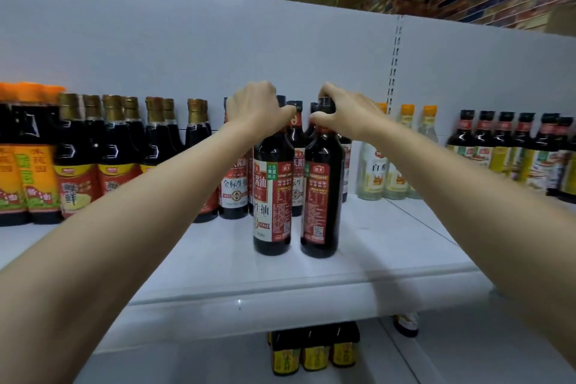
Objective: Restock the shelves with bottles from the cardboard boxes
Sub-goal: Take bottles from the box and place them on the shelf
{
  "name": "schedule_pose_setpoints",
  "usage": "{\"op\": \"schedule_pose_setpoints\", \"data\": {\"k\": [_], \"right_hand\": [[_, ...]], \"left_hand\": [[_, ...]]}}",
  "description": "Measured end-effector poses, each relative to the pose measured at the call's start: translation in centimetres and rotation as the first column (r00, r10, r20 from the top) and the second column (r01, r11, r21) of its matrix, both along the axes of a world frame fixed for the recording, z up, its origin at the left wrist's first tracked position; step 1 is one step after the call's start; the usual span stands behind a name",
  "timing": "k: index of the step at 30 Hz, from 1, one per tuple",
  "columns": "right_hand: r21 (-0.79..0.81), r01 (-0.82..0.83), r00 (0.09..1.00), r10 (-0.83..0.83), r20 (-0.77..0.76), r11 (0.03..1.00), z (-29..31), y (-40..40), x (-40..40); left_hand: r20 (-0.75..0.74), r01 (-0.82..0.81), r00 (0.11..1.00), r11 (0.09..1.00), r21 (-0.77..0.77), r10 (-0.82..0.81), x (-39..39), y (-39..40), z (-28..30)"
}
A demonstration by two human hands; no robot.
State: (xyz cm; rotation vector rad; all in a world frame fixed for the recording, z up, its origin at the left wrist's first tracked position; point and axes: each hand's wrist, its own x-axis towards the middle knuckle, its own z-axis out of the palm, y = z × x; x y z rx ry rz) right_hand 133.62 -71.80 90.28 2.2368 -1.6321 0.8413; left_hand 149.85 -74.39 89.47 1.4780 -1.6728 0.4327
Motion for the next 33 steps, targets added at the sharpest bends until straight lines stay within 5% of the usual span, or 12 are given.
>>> {"op": "schedule_pose_setpoints", "data": {"k": [6,12,19,23,26,28,33], "right_hand": [[0.076,-0.149,0.982,0.139,0.125,0.986,-0.4,-0.2,-2.0],[0.046,-0.268,0.931,0.247,0.268,0.962,-1.0,0.1,-1.9],[0.135,-0.364,0.848,0.269,0.456,0.922,-1.0,0.5,-2.7],[0.144,-0.561,0.638,0.314,0.704,0.815,-1.7,-0.1,-3.4],[0.092,-0.678,0.478,0.342,0.809,0.729,-2.5,0.4,-3.7],[0.109,-0.649,0.521,0.336,0.784,0.753,-3.0,1.1,-3.5],[0.259,-0.358,0.829,0.177,0.531,0.897,-6.7,1.9,-3.0]], "left_hand": [[-0.152,0.116,0.981,0.991,-0.062,-0.124,-0.7,-0.1,-1.2],[-0.115,-0.036,0.993,0.999,-0.030,0.032,-1.2,1.0,-1.1],[-0.088,-0.106,0.988,0.966,0.235,0.129,-1.6,3.7,0.3],[-0.211,-0.078,0.968,0.963,0.257,0.135,-1.5,4.6,0.1],[-0.158,-0.160,0.967,0.961,0.224,0.198,-1.4,4.6,-0.1],[-0.111,-0.228,0.962,0.956,0.186,0.251,-1.4,4.9,-0.6],[-0.129,-0.226,0.961,0.965,0.136,0.243,-1.5,5.4,-4.0]]}}
